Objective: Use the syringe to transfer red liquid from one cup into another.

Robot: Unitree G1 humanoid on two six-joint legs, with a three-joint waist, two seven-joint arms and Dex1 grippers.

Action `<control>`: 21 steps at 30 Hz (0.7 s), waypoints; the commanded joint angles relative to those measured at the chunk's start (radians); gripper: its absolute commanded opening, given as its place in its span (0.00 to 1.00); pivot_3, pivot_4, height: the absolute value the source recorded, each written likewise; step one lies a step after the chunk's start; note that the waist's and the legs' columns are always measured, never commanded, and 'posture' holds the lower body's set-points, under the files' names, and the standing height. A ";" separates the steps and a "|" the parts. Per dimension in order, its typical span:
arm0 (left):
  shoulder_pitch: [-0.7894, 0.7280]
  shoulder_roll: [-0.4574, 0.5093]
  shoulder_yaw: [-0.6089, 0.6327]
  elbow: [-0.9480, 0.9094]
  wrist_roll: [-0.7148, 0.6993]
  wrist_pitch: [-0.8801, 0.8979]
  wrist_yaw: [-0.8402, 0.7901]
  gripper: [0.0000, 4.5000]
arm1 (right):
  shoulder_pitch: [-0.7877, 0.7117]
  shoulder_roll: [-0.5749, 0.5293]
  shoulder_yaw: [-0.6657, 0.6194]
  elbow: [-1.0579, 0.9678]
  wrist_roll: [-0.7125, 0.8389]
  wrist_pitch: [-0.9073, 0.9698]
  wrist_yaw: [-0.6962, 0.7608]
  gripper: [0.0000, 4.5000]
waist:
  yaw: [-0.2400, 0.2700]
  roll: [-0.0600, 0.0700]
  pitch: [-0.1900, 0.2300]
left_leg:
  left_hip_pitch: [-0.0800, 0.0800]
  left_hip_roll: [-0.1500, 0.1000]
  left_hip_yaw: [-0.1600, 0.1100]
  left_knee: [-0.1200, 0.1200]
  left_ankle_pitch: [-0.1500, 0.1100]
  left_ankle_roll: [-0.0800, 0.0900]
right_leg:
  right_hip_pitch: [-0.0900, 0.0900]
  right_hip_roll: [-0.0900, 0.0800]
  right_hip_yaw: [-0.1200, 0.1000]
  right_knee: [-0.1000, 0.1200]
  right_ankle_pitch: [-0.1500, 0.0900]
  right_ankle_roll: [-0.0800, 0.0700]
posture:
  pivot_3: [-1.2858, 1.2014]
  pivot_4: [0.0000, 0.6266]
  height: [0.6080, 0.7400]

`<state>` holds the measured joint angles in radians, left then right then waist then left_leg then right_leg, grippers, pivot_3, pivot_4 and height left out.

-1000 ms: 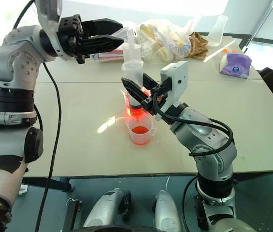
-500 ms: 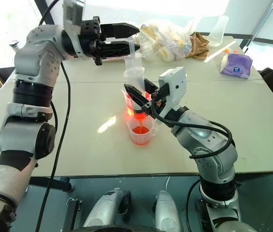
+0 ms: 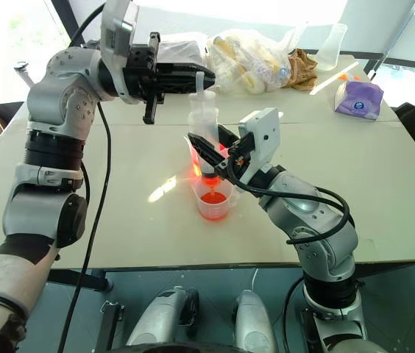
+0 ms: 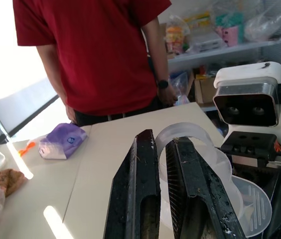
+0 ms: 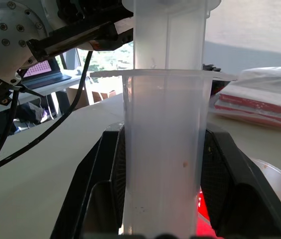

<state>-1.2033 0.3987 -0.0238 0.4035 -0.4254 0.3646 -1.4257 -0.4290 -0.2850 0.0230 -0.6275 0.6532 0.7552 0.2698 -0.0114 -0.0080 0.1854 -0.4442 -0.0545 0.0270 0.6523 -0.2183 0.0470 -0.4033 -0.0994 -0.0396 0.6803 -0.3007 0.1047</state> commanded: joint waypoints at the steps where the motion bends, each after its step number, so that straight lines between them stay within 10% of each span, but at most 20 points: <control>1: 0.050 -0.019 -0.068 -0.097 -0.019 0.049 -0.035 0.00 | -0.037 0.016 -0.024 -0.041 0.010 -0.047 -0.001 0.32 | 0.000 0.000 0.000 | 0.000 0.000 0.000 0.000 0.000 0.000 | 0.000 0.000 0.000 0.000 0.000 0.000 | 0.52 0.24 1.00; 20: 0.137 -0.050 -0.078 -0.149 -0.015 0.080 0.024 0.00 | -0.083 -0.023 -0.075 -0.039 0.046 -0.032 -0.014 0.32 | 0.001 0.000 0.000 | 0.000 0.000 0.000 0.000 0.000 0.000 | 0.000 -0.001 0.000 0.000 0.000 0.000 | 0.52 0.24 1.00; 21: 0.125 -0.049 -0.071 -0.134 -0.006 0.069 0.035 0.18 | -0.084 -0.023 -0.075 -0.040 0.046 -0.032 -0.015 0.32 | 0.002 0.000 0.000 | 0.000 0.000 0.000 0.000 0.000 0.000 | 0.000 -0.001 0.000 0.000 0.000 0.000 | 0.52 0.24 1.00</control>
<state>-1.0775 0.3797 -0.0228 0.2738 -0.4292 0.4128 -1.3599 -0.4309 -0.3229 0.0139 -0.6201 0.6909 0.7802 0.2759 -0.0098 -0.0079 0.1854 -0.4441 -0.0545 0.0270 0.6526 -0.2183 0.0470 -0.4030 -0.1000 -0.0393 0.6802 -0.3006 0.1047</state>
